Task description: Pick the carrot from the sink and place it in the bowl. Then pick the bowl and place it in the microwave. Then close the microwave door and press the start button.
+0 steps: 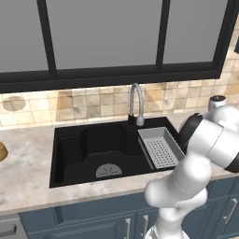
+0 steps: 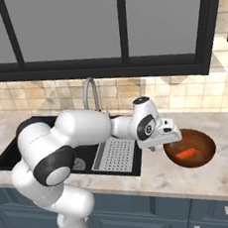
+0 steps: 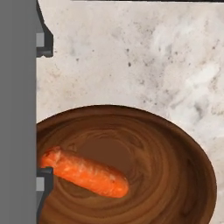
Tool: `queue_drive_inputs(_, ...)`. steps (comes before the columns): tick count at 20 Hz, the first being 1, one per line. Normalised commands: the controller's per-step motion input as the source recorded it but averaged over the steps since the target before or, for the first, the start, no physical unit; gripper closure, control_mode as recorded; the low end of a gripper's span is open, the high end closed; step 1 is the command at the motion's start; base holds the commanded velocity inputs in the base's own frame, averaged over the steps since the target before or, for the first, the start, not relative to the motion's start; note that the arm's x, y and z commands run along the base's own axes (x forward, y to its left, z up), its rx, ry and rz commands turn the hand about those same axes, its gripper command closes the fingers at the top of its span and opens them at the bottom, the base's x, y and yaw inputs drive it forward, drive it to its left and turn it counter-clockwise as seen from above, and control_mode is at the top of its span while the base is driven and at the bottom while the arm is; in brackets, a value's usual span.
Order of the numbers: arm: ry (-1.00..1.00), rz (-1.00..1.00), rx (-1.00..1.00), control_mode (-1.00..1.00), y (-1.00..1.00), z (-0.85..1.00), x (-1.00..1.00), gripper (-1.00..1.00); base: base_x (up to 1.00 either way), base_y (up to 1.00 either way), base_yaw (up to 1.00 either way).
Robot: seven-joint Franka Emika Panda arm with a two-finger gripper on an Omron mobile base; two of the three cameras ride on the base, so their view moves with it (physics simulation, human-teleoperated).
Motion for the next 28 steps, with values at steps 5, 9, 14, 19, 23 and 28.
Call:
queue_drive_inputs(5, 0.03, 0.09, 0.0, -1.0, -0.27, -0.06, 0.0, -1.0, 0.0, 0.0, 0.0)
queue_drive_inputs(9, 0.06, 0.09, -0.01, -1.0, -0.13, -0.12, 0.16, -1.0, 0.0, 0.0, 0.0)
queue_drive_inputs(14, 0.05, 0.11, -0.02, -1.0, 0.0, -0.2, 0.18, -1.0, 0.0, 0.0, 0.0)
queue_drive_inputs(19, 0.03, 0.11, 0.0, -1.0, 0.0, -0.18, 0.0, 1.0, 0.0, 0.0, 0.0)
queue_drive_inputs(23, 0.05, 0.05, 0.0, -1.0, 0.0, -0.05, 0.0, 1.0, 0.0, 0.0, 0.0)
queue_drive_inputs(28, 0.0, 0.0, 0.0, -1.0, 0.02, 0.08, -0.15, 1.0, 0.0, 0.0, 0.0)
